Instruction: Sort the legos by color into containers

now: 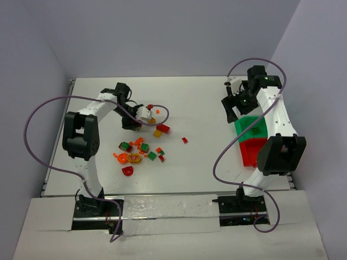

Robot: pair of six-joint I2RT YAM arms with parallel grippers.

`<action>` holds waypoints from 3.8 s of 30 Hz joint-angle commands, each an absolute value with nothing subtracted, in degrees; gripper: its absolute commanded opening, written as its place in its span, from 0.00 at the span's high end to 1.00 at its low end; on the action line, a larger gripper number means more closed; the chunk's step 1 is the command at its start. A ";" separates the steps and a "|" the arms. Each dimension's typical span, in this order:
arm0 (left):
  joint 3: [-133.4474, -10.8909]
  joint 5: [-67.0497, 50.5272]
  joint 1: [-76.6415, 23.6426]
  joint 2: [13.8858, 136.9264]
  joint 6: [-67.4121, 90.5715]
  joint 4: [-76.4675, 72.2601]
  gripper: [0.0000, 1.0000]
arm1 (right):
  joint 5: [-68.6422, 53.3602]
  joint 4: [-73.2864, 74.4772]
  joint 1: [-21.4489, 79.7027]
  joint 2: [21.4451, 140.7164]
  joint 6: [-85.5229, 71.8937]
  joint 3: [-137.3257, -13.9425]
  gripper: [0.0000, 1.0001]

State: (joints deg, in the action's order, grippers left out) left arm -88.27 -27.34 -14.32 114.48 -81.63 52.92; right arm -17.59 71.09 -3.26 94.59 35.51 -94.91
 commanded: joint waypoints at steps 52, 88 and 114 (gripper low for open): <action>-63.05 -73.74 -14.44 76.84 37.72 -19.31 1.00 | -60.96 31.51 25.39 85.36 -1.49 -87.58 0.00; -62.06 -72.42 -12.12 78.76 34.97 -19.16 1.00 | -62.05 43.34 23.27 84.12 12.65 -81.98 1.00; -72.75 -48.23 -18.58 84.79 3.62 13.42 1.00 | -6.92 60.81 -16.69 94.65 35.25 -86.78 1.00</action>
